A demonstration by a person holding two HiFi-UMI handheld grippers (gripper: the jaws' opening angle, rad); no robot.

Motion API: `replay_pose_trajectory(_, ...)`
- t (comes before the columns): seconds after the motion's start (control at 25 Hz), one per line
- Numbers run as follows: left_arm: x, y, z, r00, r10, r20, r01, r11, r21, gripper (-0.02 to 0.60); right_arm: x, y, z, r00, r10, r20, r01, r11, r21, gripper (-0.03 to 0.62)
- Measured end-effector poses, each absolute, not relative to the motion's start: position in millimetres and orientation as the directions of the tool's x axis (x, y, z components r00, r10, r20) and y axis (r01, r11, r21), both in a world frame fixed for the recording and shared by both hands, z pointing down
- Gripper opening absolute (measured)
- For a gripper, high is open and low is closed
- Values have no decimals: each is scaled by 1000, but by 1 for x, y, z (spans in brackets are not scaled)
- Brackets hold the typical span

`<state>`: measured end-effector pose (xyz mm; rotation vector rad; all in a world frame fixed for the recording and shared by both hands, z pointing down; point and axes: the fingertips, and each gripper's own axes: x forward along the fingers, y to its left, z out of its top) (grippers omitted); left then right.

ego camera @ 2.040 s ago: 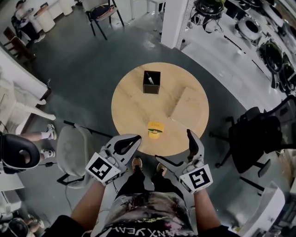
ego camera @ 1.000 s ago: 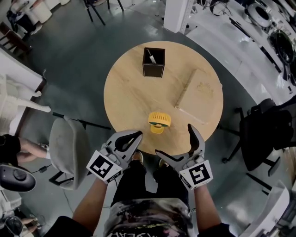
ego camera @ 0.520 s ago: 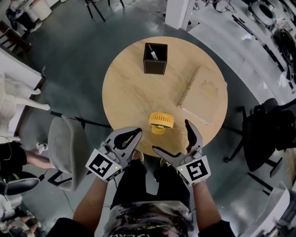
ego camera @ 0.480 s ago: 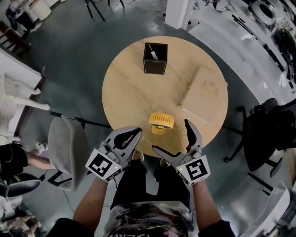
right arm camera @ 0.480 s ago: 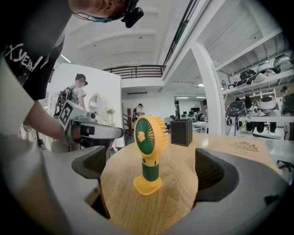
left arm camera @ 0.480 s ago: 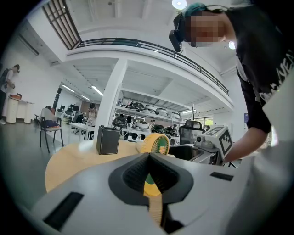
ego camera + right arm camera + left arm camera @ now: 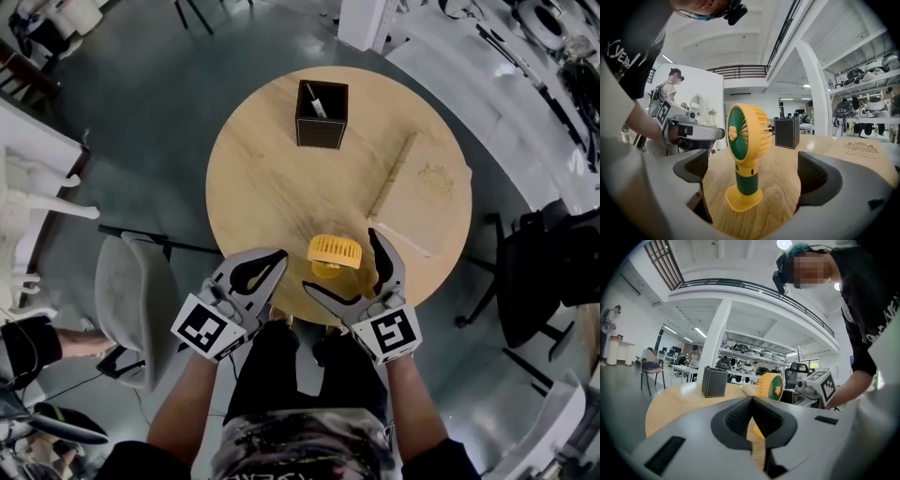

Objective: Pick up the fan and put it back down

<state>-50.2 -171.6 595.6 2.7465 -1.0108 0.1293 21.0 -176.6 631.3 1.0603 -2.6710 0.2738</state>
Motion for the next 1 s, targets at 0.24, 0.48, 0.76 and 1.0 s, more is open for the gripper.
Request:
replay_pose_trajectory(0.24,-52,-178,598,761,-629,161,-649,-739,180,12,15,-192,626,-701,-670,245,-701,711,-59,584)
replay_pose_trajectory(0.48,-54,-181,600,760,-629,162,-650,-738,184,12,12,-194,626,-706,-668,236,-695,717,-51,568)
replay_pose_trajectory(0.76,-56,-184,600,758,-631,163,-652,-735,187,12,9,-188,619,-721,-663,204,-672,740,30,235)
replay_pose_trajectory(1.0,-57,-185,601,755,-635,166,-656,-731,188,12,9,-185,620,-724,-664,186,-675,738,9,217)
